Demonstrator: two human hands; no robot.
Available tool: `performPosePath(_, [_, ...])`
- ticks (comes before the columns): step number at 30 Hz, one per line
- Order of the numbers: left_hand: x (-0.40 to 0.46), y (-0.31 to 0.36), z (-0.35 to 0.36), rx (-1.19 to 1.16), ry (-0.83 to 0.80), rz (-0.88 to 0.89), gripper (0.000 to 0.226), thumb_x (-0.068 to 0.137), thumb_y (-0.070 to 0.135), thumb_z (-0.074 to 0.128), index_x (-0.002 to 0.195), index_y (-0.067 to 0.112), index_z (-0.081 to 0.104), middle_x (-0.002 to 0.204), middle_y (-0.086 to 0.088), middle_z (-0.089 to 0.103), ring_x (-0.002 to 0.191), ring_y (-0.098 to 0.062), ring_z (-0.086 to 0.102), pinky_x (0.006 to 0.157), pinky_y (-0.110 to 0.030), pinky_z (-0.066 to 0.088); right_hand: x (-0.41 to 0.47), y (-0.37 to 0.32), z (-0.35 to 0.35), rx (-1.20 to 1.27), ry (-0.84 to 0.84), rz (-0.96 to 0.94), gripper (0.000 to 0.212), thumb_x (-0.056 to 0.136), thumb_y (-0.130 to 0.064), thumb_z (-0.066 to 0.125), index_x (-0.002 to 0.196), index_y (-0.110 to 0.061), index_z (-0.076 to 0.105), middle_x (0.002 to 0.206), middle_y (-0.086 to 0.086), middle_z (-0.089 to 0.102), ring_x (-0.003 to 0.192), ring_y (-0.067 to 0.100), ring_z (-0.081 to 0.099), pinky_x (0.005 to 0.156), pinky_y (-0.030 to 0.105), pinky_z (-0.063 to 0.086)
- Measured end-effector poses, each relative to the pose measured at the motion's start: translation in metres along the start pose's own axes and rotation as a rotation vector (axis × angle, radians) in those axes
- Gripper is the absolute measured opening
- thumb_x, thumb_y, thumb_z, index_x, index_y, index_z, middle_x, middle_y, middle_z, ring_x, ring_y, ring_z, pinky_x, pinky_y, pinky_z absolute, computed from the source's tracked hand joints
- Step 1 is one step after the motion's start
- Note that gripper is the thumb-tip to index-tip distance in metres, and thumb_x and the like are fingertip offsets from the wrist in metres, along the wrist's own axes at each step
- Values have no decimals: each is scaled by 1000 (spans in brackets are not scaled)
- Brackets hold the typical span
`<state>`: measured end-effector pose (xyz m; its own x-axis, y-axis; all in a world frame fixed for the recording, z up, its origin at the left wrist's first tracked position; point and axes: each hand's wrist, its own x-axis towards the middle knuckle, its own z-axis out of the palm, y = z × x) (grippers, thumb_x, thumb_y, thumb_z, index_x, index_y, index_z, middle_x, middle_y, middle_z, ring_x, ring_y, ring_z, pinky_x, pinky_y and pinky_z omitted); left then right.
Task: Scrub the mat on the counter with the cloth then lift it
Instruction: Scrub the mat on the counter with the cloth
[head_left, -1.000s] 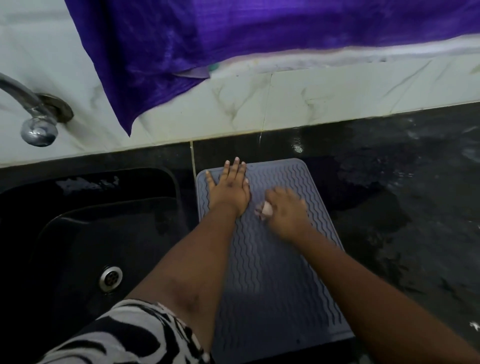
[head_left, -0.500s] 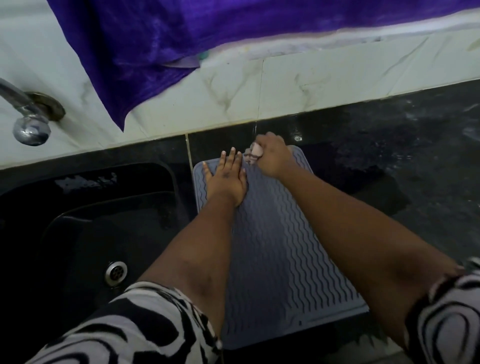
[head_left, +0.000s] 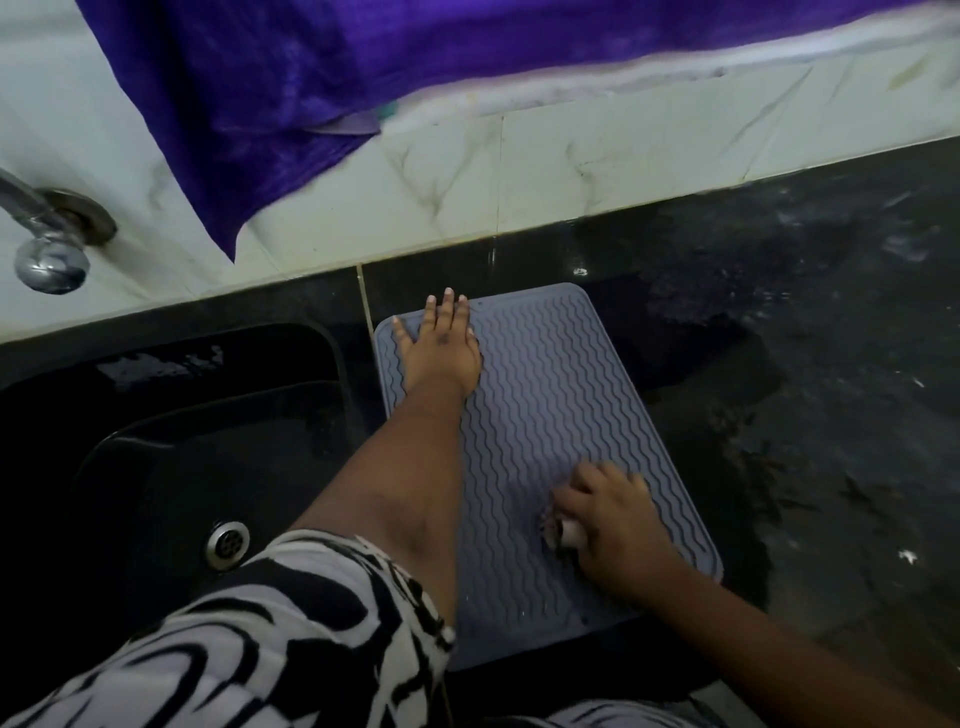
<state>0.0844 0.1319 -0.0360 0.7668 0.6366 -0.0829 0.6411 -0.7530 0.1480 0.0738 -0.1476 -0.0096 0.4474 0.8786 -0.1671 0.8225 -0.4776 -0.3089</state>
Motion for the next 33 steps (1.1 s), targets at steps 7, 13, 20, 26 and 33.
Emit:
performPosePath(7, [-33, 29, -14, -225, 161, -1, 49, 104, 33, 25, 140, 5, 43, 149, -20, 37, 141, -32, 28, 117, -43, 17, 58, 11, -43, 328, 78, 17, 14, 77, -16, 64, 88, -22, 57, 89, -1, 51, 90, 24, 54, 75, 26, 37])
performPosePath(13, [-80, 41, 15, -421, 97, 53, 43, 103, 27, 33, 140, 8, 44, 149, -13, 40, 141, -29, 31, 116, -44, 24, 89, 4, -16, -72, 90, 22, 31, 84, -24, 49, 115, -20, 47, 118, 10, 45, 112, 29, 41, 88, 44, 32])
performPosePath(20, [-71, 43, 24, -336, 164, 5, 49, 101, 28, 34, 146, 11, 36, 154, -10, 33, 144, -27, 26, 120, -40, 17, -20, -2, 4, -97, 53, 3, 44, 71, -30, 67, 110, -30, 47, 117, 0, 46, 115, 24, 42, 93, 47, 35])
performPosePath(26, [-72, 44, 23, -336, 131, -28, 50, 101, 29, 32, 149, 12, 31, 157, -9, 28, 145, -29, 24, 119, -44, 19, -88, -2, 7, 21, -41, -42, 28, 72, -24, 64, 99, -29, 57, 104, -6, 50, 103, 17, 47, 81, 36, 32])
performPosePath(33, [-76, 45, 20, -339, 130, -74, 52, 102, 29, 33, 149, 10, 29, 156, -13, 27, 143, -34, 26, 118, -45, 20, -22, 8, -23, 209, 124, -26, 17, 77, -18, 62, 92, -21, 55, 96, -3, 45, 91, 17, 45, 77, 34, 37])
